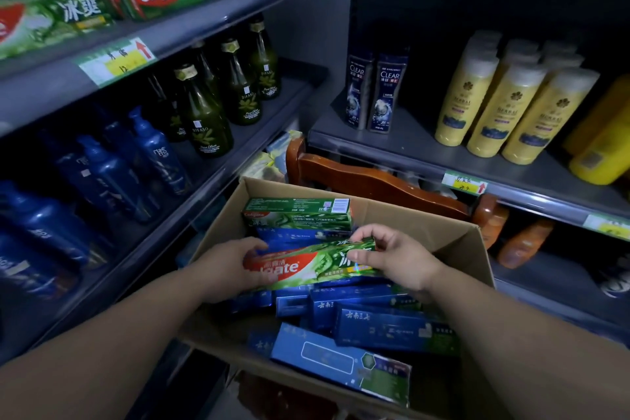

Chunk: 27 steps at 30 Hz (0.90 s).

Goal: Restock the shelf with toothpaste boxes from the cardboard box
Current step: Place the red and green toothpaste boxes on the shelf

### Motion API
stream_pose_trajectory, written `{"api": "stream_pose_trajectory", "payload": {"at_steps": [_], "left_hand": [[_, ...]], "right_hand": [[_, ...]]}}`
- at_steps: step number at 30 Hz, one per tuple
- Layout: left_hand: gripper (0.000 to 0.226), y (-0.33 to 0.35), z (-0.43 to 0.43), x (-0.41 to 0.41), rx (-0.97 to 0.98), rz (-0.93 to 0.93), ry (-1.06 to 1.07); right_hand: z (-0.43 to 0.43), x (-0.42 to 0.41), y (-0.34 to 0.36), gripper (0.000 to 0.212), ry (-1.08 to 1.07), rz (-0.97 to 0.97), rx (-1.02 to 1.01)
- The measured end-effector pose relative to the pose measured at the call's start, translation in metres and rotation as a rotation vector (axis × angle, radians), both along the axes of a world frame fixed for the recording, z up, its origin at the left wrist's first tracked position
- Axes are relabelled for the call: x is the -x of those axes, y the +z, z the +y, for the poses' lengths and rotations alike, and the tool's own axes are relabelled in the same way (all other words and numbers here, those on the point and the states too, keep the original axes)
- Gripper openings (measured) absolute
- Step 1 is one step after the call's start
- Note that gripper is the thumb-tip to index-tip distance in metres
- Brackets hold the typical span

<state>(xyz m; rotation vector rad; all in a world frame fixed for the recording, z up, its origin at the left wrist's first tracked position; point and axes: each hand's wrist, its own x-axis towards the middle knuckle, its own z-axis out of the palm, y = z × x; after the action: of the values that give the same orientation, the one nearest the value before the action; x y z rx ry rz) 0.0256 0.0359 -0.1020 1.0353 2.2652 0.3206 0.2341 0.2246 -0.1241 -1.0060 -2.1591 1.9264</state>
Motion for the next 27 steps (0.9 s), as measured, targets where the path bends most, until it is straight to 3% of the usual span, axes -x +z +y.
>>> {"api": "stream_pose_trajectory", "payload": {"at_steps": [2,4,9,11,16,20,25,27], "left_hand": [[0.059,0.000,-0.005,0.003,-0.021,-0.045,0.042],[0.054,0.000,-0.008,0.004,-0.053,-0.097,0.083],[0.044,0.005,-0.012,0.005,-0.096,-0.123,0.080],[0.043,0.009,-0.013,0.004,-0.085,-0.079,0.053],[0.039,0.015,-0.021,0.003,-0.049,-0.033,0.044],[0.043,0.017,-0.027,0.004,-0.037,0.015,0.057],[0.041,0.022,-0.033,0.007,-0.043,0.030,0.073],[0.041,0.024,-0.035,0.007,-0.051,0.019,0.065]], "right_hand": [[0.002,0.001,0.001,0.026,-0.036,0.049,0.193],[0.002,0.003,0.004,0.023,-0.052,0.066,0.263],[0.005,0.016,0.012,0.050,-0.130,-0.069,0.114],[0.009,0.029,0.016,0.043,-0.176,-0.140,0.063],[0.025,0.063,0.012,0.069,-0.344,-0.234,0.148],[0.024,0.076,0.001,0.045,-0.445,-0.244,0.188],[0.023,0.073,0.000,0.055,-0.364,-0.225,0.312],[0.022,0.069,0.000,0.045,-0.271,-0.257,0.331]]}}
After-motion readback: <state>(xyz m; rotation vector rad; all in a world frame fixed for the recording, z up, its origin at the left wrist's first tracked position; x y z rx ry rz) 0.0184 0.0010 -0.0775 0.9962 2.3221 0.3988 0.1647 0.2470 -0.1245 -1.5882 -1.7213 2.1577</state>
